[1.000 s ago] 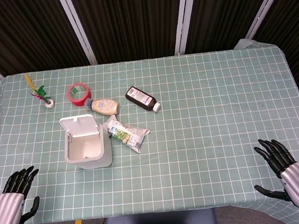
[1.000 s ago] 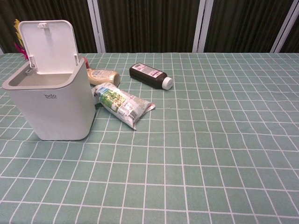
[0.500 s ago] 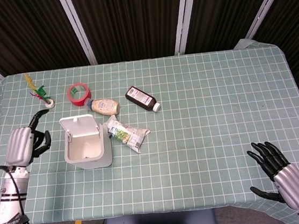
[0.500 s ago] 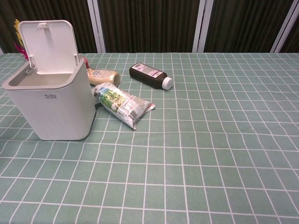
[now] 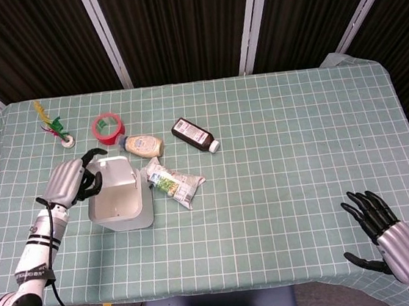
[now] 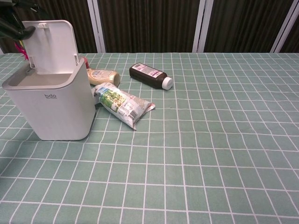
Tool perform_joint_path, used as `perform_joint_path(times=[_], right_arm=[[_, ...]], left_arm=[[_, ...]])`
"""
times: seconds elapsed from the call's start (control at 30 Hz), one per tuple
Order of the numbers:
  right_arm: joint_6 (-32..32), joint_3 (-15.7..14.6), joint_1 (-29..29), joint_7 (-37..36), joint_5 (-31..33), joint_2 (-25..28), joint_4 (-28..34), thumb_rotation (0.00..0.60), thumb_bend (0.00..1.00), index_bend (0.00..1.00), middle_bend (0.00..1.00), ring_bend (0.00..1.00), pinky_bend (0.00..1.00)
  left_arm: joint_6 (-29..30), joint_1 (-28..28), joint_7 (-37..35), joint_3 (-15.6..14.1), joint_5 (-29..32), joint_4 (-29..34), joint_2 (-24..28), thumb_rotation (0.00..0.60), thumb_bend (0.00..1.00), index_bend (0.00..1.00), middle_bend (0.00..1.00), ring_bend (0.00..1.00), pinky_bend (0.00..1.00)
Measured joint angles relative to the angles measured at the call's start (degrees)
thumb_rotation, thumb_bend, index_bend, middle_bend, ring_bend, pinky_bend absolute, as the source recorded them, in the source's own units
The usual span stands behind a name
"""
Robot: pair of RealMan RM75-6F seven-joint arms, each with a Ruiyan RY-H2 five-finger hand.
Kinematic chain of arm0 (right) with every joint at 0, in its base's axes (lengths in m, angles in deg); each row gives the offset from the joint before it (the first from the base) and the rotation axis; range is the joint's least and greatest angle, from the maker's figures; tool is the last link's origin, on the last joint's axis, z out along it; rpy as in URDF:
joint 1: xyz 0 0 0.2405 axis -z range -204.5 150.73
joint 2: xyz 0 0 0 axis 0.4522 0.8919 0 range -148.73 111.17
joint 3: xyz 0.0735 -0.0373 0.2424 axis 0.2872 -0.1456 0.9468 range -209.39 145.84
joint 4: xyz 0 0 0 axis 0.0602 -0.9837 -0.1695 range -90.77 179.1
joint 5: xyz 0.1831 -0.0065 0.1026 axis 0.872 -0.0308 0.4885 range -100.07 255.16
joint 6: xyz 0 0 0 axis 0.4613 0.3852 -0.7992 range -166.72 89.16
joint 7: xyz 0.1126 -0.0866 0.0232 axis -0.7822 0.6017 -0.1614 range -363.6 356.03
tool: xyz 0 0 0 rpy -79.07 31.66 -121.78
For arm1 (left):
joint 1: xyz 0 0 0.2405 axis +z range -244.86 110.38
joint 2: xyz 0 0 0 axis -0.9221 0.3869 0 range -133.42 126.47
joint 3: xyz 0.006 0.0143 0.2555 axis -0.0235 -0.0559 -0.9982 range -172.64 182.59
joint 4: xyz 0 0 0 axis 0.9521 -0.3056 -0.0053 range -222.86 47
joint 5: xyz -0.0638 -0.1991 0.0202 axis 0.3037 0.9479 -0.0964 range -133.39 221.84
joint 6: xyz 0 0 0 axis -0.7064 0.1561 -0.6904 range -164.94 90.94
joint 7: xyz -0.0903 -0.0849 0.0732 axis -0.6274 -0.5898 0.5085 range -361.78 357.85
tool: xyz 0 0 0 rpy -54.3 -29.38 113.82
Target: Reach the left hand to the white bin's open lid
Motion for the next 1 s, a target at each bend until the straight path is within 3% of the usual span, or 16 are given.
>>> perform_joint_path(times=[0.3, 0.5, 0.73, 1.0], right_arm=[[-0.38, -0.15, -0.07, -0.01, 0.08, 0.07, 0.12, 0.600, 0.22, 0.00, 0.00, 0.00, 0.00], [-1.16, -0.23, -0.30, 0.13, 0.32, -0.03, 0.29, 0.600, 0.22, 0.00, 0.00, 0.00, 0.00], [-1.93, -0.59, -0.42, 0.48, 0.31, -0.15, 0.72, 0.600, 0.22, 0.00, 0.00, 0.00, 0.00], [-2.59, -0.85, -0.56, 0.72, 0.35, -0.21, 1.09, 0.600, 0.22, 0.00, 0.00, 0.00, 0.00]], left_arm=[[-1.04, -0.57, -0.48, -2.60, 0.04, 3.51, 3.85, 0.600, 0.63, 0.30, 1.00, 1.00, 1.00], [0.86, 1.09, -0.50, -5.19, -5.45, 5.52, 5.22, 0.600, 0.63, 0.30, 1.00, 1.00, 1.00], [1.24, 3.55, -0.22, -10.39, -12.49, 7.85, 7.37, 0.600, 0.63, 0.29, 1.00, 1.00, 1.00], [0.17, 4.57, -0.18, -14.24, -15.94, 6.62, 6.23, 0.600, 0.63, 0.28, 1.00, 1.00, 1.00]])
